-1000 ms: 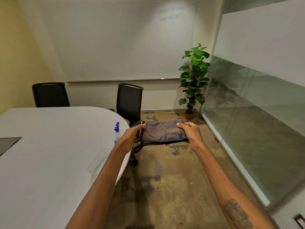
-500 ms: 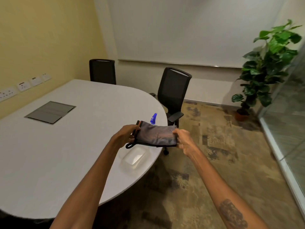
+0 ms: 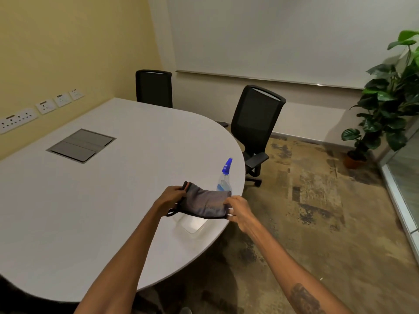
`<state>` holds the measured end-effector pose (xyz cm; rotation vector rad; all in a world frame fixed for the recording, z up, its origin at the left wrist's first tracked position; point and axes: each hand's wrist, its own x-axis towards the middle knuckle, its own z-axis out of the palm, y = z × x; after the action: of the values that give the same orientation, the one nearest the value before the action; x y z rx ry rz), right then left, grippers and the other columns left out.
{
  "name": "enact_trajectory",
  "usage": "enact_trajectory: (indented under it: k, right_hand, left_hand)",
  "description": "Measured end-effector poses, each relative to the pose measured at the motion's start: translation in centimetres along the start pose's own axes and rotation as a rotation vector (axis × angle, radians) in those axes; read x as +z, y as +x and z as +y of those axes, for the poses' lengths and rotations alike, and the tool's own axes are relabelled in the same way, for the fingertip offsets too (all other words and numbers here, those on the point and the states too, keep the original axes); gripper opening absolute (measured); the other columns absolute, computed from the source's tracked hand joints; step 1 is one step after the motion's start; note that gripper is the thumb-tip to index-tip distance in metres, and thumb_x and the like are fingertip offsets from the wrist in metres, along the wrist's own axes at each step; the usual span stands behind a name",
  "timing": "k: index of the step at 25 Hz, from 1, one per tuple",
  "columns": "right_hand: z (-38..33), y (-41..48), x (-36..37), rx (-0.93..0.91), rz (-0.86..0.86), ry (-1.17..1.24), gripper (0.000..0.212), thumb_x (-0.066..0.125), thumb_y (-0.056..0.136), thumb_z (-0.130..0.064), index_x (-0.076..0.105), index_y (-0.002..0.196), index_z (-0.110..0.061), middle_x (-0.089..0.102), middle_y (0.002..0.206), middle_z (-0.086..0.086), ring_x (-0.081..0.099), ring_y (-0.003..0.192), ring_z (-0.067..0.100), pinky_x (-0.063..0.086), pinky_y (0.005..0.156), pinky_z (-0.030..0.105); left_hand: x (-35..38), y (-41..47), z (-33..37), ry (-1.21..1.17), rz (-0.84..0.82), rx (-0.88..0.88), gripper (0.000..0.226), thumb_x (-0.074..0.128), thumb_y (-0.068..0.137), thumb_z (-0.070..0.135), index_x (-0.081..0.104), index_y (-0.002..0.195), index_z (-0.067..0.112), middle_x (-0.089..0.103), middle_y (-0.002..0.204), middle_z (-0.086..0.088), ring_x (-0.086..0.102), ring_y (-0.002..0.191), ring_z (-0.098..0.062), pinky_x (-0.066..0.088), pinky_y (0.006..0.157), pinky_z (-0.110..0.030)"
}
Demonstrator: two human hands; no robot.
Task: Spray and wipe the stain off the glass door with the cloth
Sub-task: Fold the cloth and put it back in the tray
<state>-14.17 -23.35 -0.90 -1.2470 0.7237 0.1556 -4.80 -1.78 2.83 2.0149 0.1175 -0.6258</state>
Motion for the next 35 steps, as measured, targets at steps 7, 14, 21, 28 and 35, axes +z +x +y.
enact_trajectory:
  k: [7, 14, 21, 28, 35]
  right_hand:
    - [3.1, 5.0, 4.9, 0.064, 0.160, -0.011, 0.035, 0.063, 0.095, -0.004, 0.059, 0.130, -0.002, 0.065, 0.127, 0.019, 0.069, 0.109, 0.034, 0.062, 0.081, 0.037]
    - [6.4, 8.6, 9.5, 0.142, 0.353, 0.011, 0.033, 0.066, 0.093, 0.000, 0.061, 0.126, 0.001, 0.067, 0.123, 0.024, 0.070, 0.110, 0.037, 0.060, 0.095, 0.046]
    - [8.6, 10.2, 11.8, 0.192, 0.463, -0.002, 0.021, 0.064, 0.093, 0.001, 0.064, 0.114, 0.004, 0.069, 0.116, 0.026, 0.071, 0.106, 0.037, 0.061, 0.092, 0.048]
    - [9.8, 11.3, 12.4, 0.238, 0.445, -0.139, 0.021, 0.065, 0.096, -0.005, 0.065, 0.115, 0.003, 0.069, 0.119, 0.023, 0.070, 0.110, 0.035, 0.060, 0.096, 0.044]
    - [8.8, 12.0, 11.1, 0.333, 0.376, -0.167, 0.012, 0.055, 0.098, -0.007, 0.062, 0.089, -0.007, 0.065, 0.091, 0.014, 0.064, 0.068, 0.019, 0.056, 0.054, 0.024]
  left_hand:
    - [-2.2, 6.0, -2.9, 0.222, 0.030, 0.065, 0.024, 0.063, 0.086, 0.003, 0.076, 0.106, -0.004, 0.072, 0.095, -0.022, 0.060, 0.086, -0.027, 0.046, 0.076, -0.035]
    - [-1.7, 10.7, -4.7, 0.464, -0.053, 0.126, 0.011, 0.069, 0.085, 0.010, 0.073, 0.094, 0.013, 0.076, 0.103, -0.017, 0.069, 0.095, -0.031, 0.055, 0.090, -0.041]
    - [0.0, 14.0, -6.5, 0.583, -0.119, 0.181, 0.030, 0.064, 0.090, 0.010, 0.075, 0.118, 0.006, 0.076, 0.113, -0.015, 0.069, 0.107, -0.033, 0.051, 0.087, -0.032]
    - [1.4, 15.4, -7.8, 0.668, -0.101, 0.146, 0.038, 0.059, 0.096, 0.009, 0.066, 0.133, 0.005, 0.070, 0.129, -0.016, 0.066, 0.120, -0.033, 0.052, 0.099, -0.034]
    - [0.9, 16.7, -7.6, 0.738, -0.118, 0.101, 0.033, 0.060, 0.095, 0.005, 0.068, 0.127, 0.003, 0.071, 0.126, -0.016, 0.068, 0.116, -0.031, 0.053, 0.097, -0.032]
